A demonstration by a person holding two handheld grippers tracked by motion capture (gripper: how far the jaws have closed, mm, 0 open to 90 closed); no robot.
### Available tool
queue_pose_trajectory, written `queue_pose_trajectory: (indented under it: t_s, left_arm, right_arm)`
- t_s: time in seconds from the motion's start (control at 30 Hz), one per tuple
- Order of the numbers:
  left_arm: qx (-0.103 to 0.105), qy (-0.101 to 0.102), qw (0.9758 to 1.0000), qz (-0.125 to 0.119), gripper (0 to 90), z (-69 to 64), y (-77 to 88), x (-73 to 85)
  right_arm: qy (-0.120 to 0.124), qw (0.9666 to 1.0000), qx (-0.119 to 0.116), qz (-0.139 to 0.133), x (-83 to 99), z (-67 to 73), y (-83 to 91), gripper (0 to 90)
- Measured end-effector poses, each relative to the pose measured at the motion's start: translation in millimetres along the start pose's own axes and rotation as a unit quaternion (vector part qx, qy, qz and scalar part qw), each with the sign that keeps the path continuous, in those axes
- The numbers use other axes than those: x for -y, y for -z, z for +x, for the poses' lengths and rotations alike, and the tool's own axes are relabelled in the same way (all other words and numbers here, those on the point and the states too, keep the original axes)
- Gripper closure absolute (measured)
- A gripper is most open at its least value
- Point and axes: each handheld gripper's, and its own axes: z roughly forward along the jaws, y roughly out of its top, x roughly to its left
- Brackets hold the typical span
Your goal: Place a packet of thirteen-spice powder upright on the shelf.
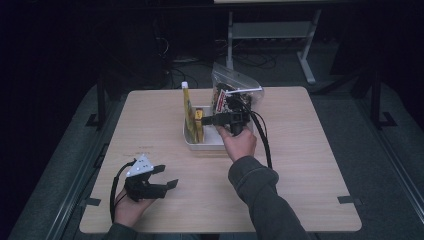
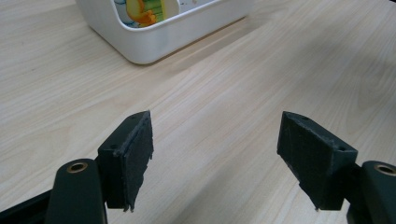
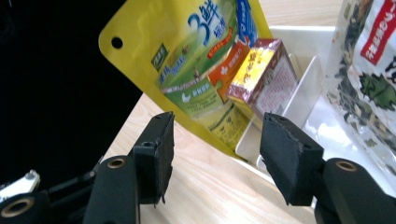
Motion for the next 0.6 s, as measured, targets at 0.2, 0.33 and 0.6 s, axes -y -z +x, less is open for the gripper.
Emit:
queue_pose_trajectory:
  t_s: [0.2,0.33,0.6]
  left_arm:
    - [-0.002,0.000,1.0000,0.001,26.0,0.6,0.4,0.4]
    - [-0.002,-0.001,1.0000,0.001,25.9,0.6,0.2,0.6]
    - [-0.001,0.000,1.0000,0.002,25.9,0.6,-0.4,1.0]
  right_arm:
    - [0.002,0.9999,-0.013,0.001,6.5,-3.4,5.2,42.3]
    - [0.001,0.9998,-0.020,0.004,10.7,-7.3,9.5,42.1]
    - [-0.002,0.9996,-0.028,0.005,21.6,-11.8,15.2,41.0]
